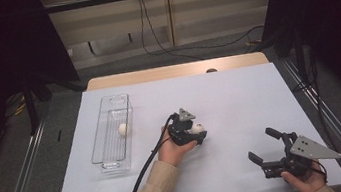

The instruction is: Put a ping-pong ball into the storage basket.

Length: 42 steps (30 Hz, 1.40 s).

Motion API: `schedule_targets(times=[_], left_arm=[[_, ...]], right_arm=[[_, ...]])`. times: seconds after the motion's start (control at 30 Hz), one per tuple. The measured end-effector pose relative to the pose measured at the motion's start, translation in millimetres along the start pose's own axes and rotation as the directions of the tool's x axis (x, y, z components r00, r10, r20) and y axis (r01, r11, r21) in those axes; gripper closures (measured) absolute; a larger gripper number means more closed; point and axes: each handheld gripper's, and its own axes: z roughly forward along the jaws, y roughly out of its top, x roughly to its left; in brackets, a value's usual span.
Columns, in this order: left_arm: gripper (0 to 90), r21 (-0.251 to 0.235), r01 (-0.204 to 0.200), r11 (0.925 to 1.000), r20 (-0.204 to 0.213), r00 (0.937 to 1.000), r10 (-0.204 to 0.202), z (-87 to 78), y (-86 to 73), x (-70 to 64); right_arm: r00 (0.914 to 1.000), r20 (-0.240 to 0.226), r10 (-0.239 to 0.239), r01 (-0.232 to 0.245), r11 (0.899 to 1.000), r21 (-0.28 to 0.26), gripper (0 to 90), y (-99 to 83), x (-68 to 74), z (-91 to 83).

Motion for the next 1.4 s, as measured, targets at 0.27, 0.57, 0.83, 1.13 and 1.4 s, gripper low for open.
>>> schedule_targets(times=[0.27, 0.57, 0.83, 1.13, 1.4], left_arm=[[41.0, 0.005, -0.001, 1.0, -0.009, 1.0, 0.001, 3.7, -1.0, 0.3], [46.0, 0.011, 0.003, 0.9999, -0.019, 0.9998, -0.003, 5.8, -0.8, 0.2], [49.7, 0.021, 0.0, 0.9998, -0.015, 0.9999, 0.001, 8.2, -1.6, -0.6], [50.9, 0.016, 0.005, 0.9999, -0.007, 1.0, -0.005, 4.8, -0.4, -0.6], [50.9, 0.004, 0.016, 0.9999, 0.013, 0.9998, -0.016, -1.5, 1.8, -0.9]], right_arm=[[1.0, -0.001, 0.0, 0.0, 1.0, 0.0, 2.4, 0.0, 0.0, 0.1], [1.0, 0.0, 0.0, 0.0, 1.0, -0.001, 2.4, 0.0, -0.1, -0.1], [1.0, -0.001, 0.001, -0.001, 1.0, -0.001, 2.4, -0.1, -0.3, -0.1], [1.0, -0.002, -0.002, 0.002, 1.0, -0.001, 2.4, 0.1, 0.1, 0.0], [1.0, -0.004, -0.001, 0.001, 1.0, 0.0, 2.4, 0.1, -0.1, 0.9]])
